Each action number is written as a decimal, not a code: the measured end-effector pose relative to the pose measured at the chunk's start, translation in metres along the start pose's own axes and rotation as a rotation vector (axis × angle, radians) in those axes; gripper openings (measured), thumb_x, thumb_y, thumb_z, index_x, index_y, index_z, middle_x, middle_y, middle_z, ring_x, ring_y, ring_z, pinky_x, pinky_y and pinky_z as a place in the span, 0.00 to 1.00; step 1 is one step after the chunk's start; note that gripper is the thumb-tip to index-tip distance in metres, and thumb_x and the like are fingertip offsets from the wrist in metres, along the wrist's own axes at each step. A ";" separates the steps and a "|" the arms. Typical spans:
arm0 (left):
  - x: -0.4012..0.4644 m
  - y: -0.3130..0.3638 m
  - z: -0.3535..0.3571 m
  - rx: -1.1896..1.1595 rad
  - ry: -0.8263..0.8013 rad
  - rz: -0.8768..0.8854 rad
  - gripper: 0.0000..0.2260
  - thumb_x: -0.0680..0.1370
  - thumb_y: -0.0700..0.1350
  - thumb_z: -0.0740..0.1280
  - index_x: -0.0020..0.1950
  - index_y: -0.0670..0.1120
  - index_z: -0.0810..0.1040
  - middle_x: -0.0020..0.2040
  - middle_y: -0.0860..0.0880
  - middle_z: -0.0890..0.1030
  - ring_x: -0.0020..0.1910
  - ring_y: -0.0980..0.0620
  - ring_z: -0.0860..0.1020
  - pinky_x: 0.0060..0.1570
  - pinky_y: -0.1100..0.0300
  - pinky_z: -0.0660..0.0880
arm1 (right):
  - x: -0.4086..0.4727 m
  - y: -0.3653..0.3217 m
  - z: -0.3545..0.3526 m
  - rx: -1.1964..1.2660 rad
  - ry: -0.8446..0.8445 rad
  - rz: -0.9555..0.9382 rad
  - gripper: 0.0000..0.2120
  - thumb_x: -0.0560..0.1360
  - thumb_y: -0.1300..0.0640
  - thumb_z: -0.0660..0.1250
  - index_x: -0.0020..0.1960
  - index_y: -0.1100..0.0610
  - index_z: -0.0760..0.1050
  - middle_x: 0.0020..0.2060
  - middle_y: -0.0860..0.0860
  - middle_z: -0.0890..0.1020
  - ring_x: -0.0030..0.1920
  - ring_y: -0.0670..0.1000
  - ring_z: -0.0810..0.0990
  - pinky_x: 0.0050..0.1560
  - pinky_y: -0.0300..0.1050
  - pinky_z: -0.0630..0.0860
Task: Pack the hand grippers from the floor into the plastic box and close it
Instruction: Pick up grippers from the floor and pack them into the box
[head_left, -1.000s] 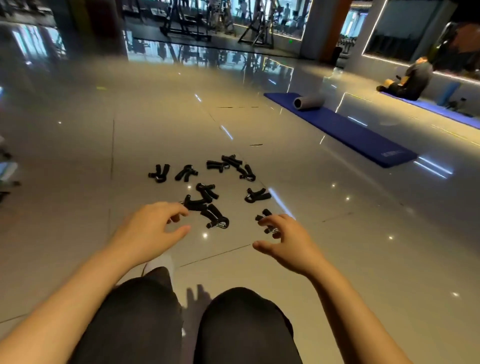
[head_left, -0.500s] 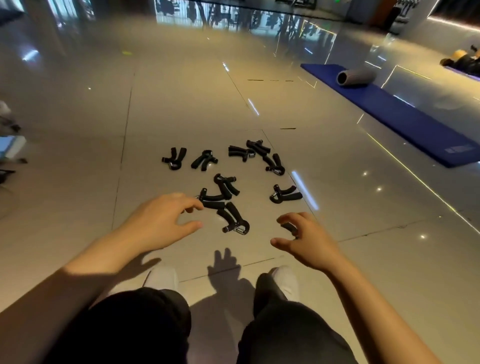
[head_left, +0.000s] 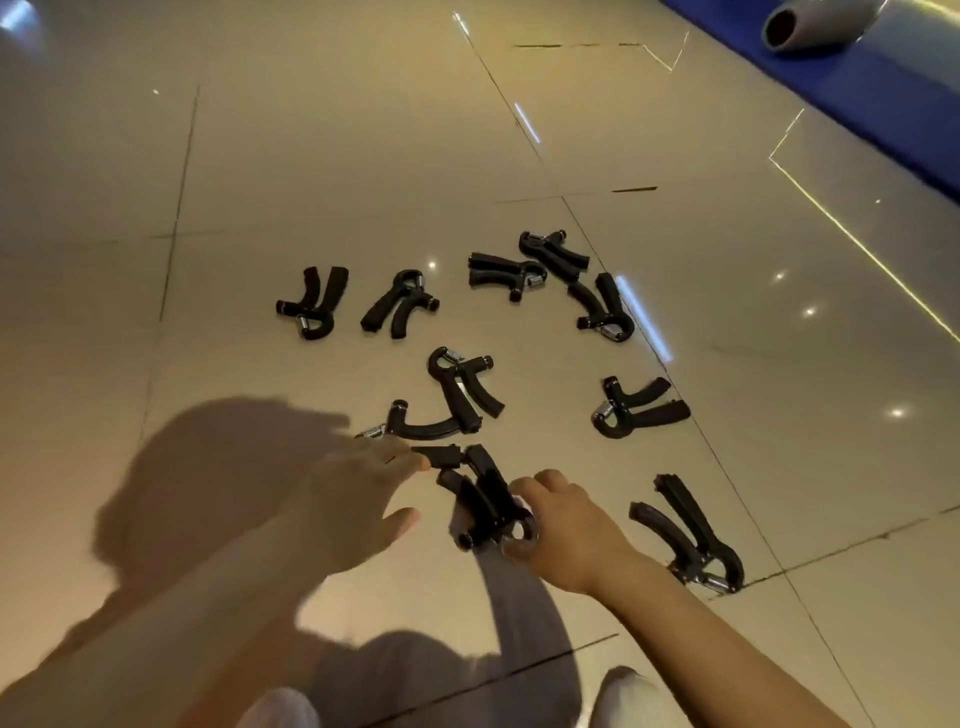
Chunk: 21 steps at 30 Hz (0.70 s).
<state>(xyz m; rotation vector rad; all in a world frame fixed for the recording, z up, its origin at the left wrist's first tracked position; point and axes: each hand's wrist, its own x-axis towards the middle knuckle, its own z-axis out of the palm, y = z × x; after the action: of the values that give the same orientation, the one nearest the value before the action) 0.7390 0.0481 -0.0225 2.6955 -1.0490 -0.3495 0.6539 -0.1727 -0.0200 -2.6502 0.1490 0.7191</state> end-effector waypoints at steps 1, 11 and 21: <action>0.010 -0.009 0.017 -0.028 0.006 0.014 0.23 0.64 0.52 0.76 0.55 0.53 0.74 0.51 0.51 0.79 0.44 0.49 0.81 0.35 0.54 0.80 | 0.018 0.002 0.009 -0.028 -0.013 -0.014 0.28 0.73 0.46 0.66 0.70 0.50 0.62 0.63 0.52 0.67 0.60 0.54 0.69 0.57 0.49 0.72; 0.068 -0.073 0.116 0.050 -0.189 -0.043 0.38 0.58 0.52 0.78 0.67 0.50 0.70 0.68 0.42 0.71 0.64 0.37 0.72 0.51 0.38 0.75 | 0.080 0.047 0.070 -0.323 -0.135 -0.223 0.34 0.75 0.39 0.59 0.76 0.43 0.49 0.76 0.59 0.48 0.73 0.59 0.58 0.69 0.56 0.61; 0.020 -0.065 0.140 0.022 -0.172 -0.081 0.40 0.67 0.64 0.62 0.75 0.61 0.46 0.77 0.53 0.45 0.74 0.50 0.41 0.68 0.37 0.51 | 0.021 0.094 0.100 -0.248 -0.118 -0.125 0.34 0.68 0.27 0.54 0.69 0.43 0.64 0.75 0.50 0.58 0.70 0.51 0.67 0.66 0.55 0.64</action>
<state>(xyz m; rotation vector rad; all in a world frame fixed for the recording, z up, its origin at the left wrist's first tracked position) 0.7524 0.0637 -0.1768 2.7732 -0.9951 -0.5974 0.6069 -0.2199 -0.1424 -2.8076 -0.1472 0.9000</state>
